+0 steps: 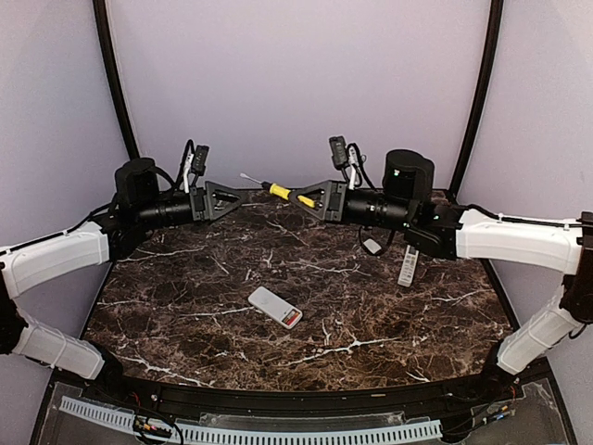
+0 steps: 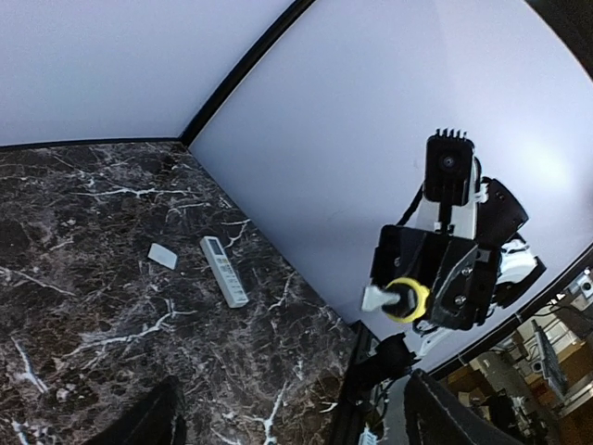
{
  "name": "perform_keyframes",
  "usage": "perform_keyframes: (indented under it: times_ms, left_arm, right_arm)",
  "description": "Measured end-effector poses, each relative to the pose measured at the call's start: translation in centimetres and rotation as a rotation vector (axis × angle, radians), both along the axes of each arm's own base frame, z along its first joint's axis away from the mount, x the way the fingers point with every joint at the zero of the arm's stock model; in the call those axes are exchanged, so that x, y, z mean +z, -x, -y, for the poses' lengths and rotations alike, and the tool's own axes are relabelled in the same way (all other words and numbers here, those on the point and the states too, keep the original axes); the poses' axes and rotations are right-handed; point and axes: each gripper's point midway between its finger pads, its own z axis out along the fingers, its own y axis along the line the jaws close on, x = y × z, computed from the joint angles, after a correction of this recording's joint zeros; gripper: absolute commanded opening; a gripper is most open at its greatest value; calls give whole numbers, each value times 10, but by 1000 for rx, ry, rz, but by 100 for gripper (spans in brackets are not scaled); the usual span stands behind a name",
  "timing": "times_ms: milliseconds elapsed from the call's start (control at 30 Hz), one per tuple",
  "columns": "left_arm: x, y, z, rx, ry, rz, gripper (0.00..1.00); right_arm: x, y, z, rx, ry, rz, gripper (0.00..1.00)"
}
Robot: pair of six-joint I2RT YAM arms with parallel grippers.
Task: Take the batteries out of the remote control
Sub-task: Pass from the left arm to the right
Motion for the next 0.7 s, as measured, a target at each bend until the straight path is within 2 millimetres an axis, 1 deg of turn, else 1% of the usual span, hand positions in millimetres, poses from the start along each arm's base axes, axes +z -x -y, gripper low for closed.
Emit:
perform_keyframes:
  times_ms: [67,133,200,267,333,400,600,700]
  left_arm:
    - [-8,-2,-1,8,-81,32,82]
    - [-17,-3,-4,7,-169,76,82]
    - [-29,-2,-6,-3,-247,117,82]
    - [-46,0,-4,-33,-311,135,82]
    - [-63,-2,1,-66,-355,127,79]
    - [-84,-7,10,-104,-391,96,77]
    - [-143,-28,39,-206,-455,-38,76]
    - [-166,-30,50,-245,-492,-83,76]
  right_arm:
    - [2,-5,10,-43,26,14,0]
    - [4,-12,24,-97,49,29,0]
    - [5,-20,40,-152,68,41,0]
    - [4,-27,54,-198,84,48,0]
    - [-1,-32,66,-244,104,48,0]
    - [-9,-35,74,-274,128,41,0]
    - [-30,-34,86,-306,181,16,0]
    - [-36,-32,92,-317,194,11,0]
